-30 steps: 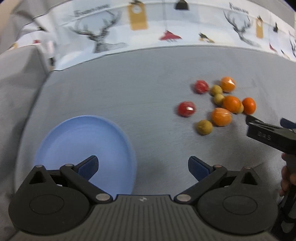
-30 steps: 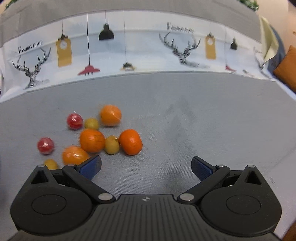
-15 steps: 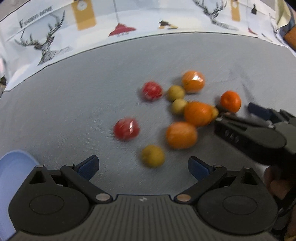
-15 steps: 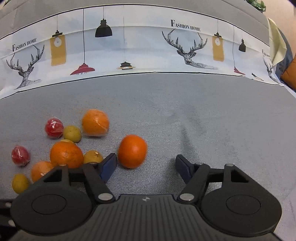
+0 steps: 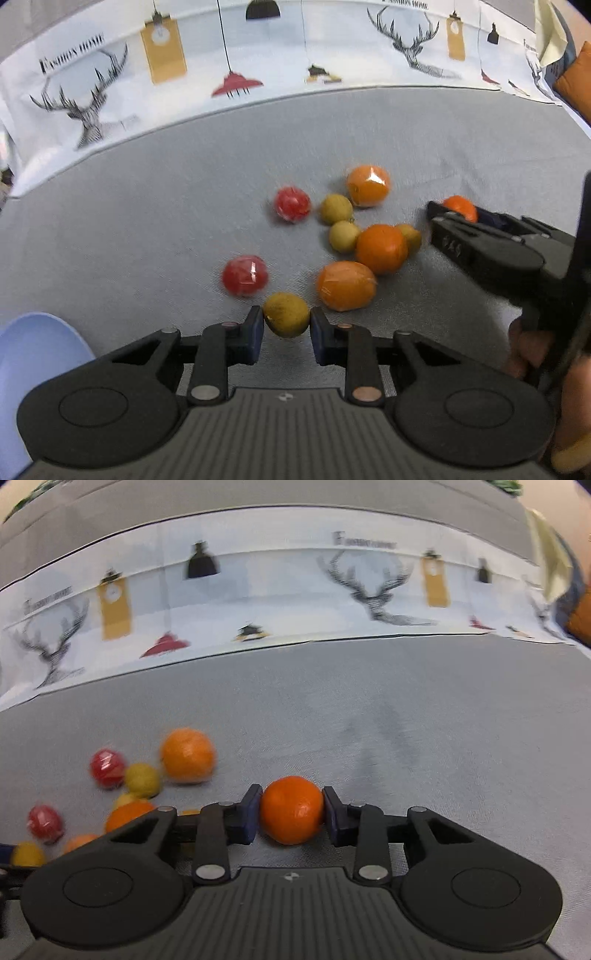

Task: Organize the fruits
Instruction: 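Grasp an orange with the right tool while the left tool grasps a yellow fruit, then carry both fruits to the blue plate and open both tools to release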

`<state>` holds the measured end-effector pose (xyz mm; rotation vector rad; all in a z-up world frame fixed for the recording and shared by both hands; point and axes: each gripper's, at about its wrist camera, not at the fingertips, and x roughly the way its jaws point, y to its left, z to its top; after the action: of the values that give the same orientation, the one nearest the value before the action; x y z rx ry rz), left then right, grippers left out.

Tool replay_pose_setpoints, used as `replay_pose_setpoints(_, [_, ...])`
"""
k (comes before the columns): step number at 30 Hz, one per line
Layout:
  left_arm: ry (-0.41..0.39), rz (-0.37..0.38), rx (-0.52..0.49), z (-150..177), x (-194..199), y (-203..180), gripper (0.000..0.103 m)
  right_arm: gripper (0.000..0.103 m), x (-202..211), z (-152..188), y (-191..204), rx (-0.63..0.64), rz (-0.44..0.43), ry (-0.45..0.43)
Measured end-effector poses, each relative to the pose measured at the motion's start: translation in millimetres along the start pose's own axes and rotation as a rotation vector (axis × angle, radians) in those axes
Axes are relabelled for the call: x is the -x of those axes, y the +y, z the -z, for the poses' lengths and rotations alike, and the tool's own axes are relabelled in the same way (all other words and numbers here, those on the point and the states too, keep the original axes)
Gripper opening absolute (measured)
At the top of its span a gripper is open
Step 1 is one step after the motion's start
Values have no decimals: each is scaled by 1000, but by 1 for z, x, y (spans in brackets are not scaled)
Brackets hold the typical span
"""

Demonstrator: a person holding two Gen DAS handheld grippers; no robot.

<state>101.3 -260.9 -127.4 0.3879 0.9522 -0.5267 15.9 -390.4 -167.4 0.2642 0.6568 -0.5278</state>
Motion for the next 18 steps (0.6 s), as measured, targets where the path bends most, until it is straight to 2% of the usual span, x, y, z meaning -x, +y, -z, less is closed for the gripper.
replay_pose_setpoints(5, [-24, -29, 30, 4, 32, 10, 30, 36, 4, -2, -19, -83, 83, -30])
replay_pose_setpoints(10, [-42, -57, 94, 19, 76, 32, 30, 36, 21, -4, -23, -64, 111, -86])
replay_pose_setpoints(15, [-38, -73, 152, 40, 112, 60, 30, 36, 61, -10, -13, -25, 68, -115])
replay_pose_setpoints(18, [-32, -101, 173, 55, 132, 76, 30, 36, 93, -10, 4, 18, -8, -105])
